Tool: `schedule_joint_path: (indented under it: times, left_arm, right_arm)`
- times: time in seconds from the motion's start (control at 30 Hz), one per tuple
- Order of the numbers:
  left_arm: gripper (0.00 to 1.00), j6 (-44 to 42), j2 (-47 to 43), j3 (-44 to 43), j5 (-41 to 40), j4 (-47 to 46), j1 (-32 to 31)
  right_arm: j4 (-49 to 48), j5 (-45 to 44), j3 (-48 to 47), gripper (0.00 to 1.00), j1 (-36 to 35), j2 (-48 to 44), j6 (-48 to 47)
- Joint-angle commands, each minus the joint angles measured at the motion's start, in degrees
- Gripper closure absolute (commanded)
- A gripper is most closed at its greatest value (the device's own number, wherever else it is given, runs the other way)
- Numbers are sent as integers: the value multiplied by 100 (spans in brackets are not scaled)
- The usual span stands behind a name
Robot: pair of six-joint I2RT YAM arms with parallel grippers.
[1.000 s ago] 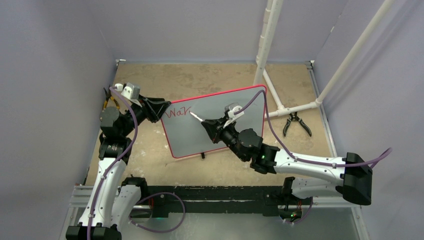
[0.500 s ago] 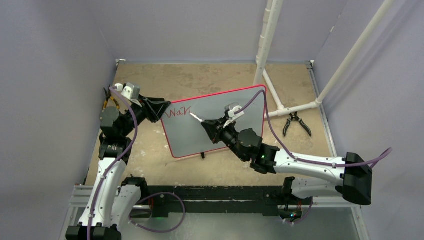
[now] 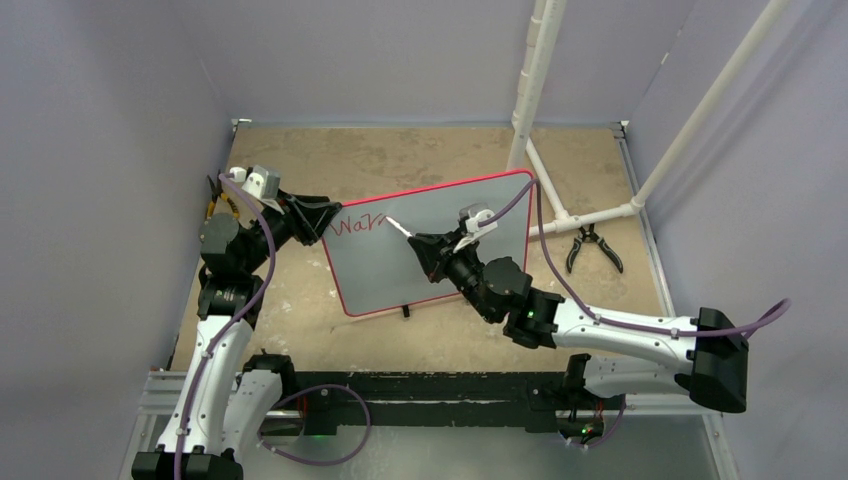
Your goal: Write a sentence on the whiteboard
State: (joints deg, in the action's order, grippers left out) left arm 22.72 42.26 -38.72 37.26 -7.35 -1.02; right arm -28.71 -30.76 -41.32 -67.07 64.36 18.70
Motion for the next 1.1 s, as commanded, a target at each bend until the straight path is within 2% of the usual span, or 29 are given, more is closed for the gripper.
schedule_joint_path:
  times: [0.0,0.43,0.8,1.07]
  left_arm:
    - [66,-110,-7,9,119,-70,5]
    - [66,-101,-8,14,127,-80,5]
    - [66,-99,27,14,135,-83,5]
    - [66,-101,21,14,135,-82,6]
  right_arm:
    - [-34,-264,-102,100,27,-102,-24]
    - [69,-86,327,100,27,-222,357]
    - [-431,-260,79,100,27,-261,56]
    - [-345,-357,-11,100,27,-261,-33]
